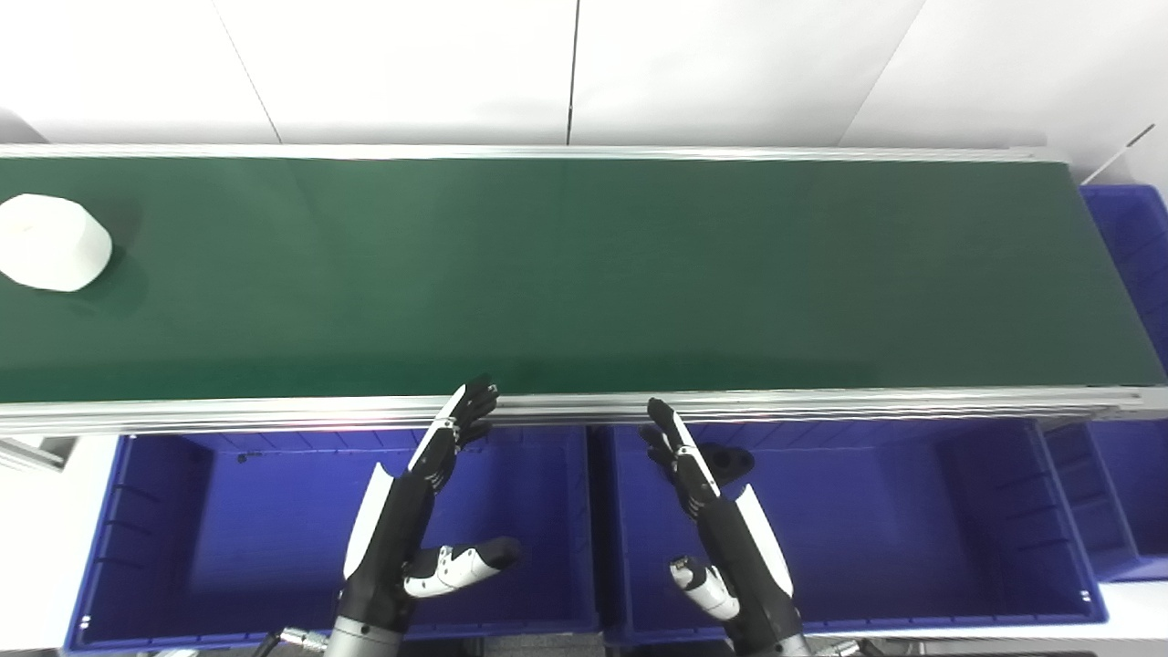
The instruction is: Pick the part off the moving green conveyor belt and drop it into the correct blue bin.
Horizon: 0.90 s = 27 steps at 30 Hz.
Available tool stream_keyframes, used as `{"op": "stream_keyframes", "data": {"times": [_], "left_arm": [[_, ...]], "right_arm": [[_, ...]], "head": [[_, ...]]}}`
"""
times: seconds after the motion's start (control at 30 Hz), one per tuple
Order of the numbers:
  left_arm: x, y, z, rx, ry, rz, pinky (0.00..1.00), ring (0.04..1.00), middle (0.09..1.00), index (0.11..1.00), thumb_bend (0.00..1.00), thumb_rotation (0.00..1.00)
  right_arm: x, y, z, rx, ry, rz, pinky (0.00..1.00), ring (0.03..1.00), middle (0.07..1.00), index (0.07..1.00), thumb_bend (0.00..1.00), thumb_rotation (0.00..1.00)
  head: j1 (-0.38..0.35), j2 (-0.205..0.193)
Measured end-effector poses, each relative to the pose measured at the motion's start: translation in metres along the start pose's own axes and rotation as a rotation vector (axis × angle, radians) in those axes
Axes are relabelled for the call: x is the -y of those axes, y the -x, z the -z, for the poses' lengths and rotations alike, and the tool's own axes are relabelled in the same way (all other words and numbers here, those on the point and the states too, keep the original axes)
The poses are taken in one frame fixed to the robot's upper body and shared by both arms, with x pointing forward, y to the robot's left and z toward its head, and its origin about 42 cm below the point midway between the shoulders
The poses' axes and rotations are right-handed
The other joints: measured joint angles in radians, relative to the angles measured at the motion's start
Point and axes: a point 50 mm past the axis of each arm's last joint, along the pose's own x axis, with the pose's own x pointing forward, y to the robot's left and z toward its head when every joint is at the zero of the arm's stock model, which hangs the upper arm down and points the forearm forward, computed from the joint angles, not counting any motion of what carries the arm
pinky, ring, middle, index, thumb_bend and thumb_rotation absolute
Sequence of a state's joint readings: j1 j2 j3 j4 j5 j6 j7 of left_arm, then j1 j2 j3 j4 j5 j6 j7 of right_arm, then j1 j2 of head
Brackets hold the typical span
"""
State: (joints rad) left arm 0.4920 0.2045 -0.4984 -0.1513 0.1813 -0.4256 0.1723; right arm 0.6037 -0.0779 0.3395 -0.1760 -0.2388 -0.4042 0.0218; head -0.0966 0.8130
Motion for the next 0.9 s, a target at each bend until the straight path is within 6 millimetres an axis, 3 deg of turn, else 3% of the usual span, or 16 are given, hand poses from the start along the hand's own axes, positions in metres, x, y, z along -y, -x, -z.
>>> {"op": "stream_keyframes", "data": {"times": [0.5,0.63,0.73,0.9], "left_arm": [[0.0003,0.0000,-0.0004,0.001,0.000,0.003,0.87,0.917,0.920,0.935,0.85,0.72],[0.0009,0.0007,-0.0005,0.000,0.003,0.003,0.87,0.919,0.919,0.929,0.87,0.71],[0.0011,0.0020,-0.0002,-0.006,0.016,-0.002,0.87,0.913,0.913,0.924,0.88,0.71],[0.0007,0.0034,0.0004,-0.010,0.018,0.002,0.84,0.896,0.903,0.923,0.90,0.72]], "right_arm": [[-0.0001,0.0001,0.0000,0.000,0.002,-0.001,0.94,0.942,0.990,1.000,0.88,1.00],[-0.0003,0.0007,0.0001,-0.002,0.001,-0.001,0.94,0.941,0.992,1.000,0.90,1.00],[-0.0009,0.0010,0.0008,-0.004,-0.001,-0.003,0.94,0.941,0.997,1.000,0.90,1.00],[-0.0020,0.0038,0.0063,-0.023,-0.005,-0.013,0.95,0.943,1.000,1.000,0.91,1.00]], "head": [[-0.005,0.002],[0.003,-0.012],[0.035,-0.054],[0.057,-0.077]]}}
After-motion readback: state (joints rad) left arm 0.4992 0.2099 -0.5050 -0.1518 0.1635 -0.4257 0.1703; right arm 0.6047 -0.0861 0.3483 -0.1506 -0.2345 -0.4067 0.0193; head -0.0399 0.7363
